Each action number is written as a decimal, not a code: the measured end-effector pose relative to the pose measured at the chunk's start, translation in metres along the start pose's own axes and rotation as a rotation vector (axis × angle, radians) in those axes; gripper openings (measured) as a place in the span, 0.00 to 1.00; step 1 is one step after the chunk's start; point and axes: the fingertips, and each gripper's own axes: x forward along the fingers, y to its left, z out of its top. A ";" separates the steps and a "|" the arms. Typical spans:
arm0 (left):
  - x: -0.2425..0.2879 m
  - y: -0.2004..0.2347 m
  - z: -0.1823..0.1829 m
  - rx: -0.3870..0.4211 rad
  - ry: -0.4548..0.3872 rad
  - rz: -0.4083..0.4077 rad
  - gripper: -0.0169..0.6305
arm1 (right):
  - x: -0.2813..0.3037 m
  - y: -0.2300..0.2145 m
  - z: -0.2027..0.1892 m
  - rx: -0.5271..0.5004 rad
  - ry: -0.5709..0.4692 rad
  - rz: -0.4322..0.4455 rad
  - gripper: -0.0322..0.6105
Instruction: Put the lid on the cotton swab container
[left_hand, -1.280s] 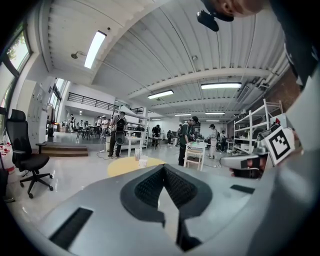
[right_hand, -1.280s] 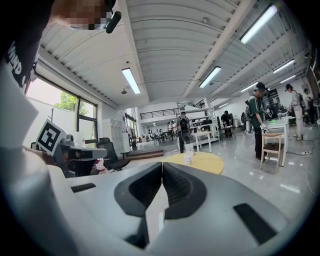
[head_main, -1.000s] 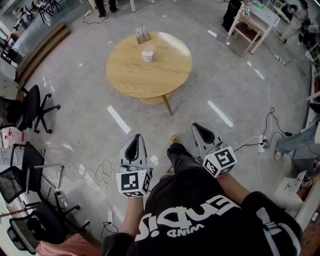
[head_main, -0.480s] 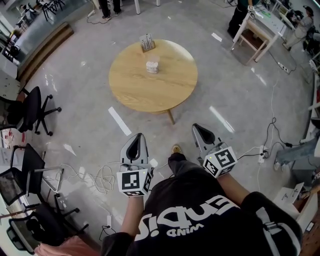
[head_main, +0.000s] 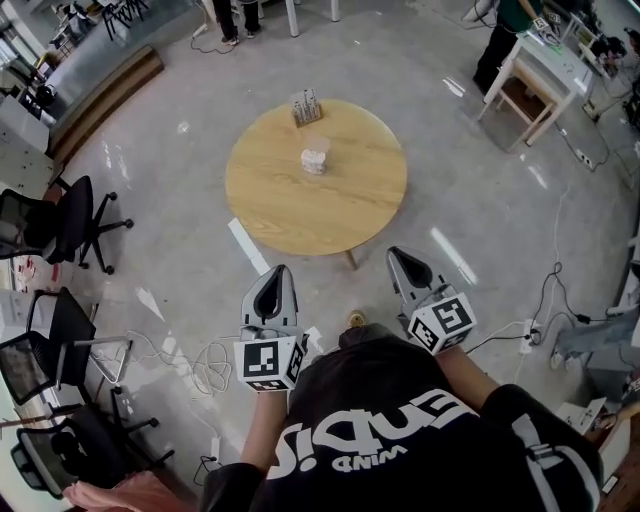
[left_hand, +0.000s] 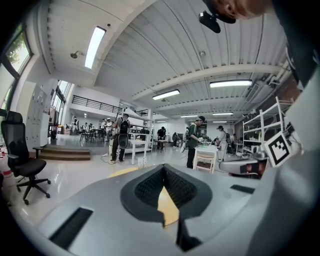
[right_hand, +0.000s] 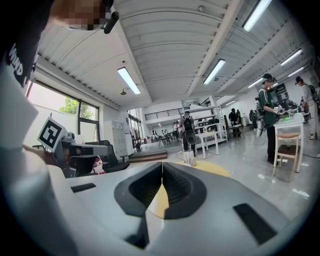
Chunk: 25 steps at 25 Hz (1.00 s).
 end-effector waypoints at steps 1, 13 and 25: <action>0.006 0.001 0.002 0.000 -0.003 0.006 0.04 | 0.005 -0.003 0.001 0.002 0.001 0.010 0.05; 0.050 0.023 0.015 -0.032 -0.030 0.063 0.04 | 0.055 -0.022 0.013 -0.017 -0.005 0.087 0.05; 0.110 0.079 0.019 -0.029 -0.002 0.046 0.04 | 0.128 -0.038 0.024 0.001 -0.009 0.078 0.05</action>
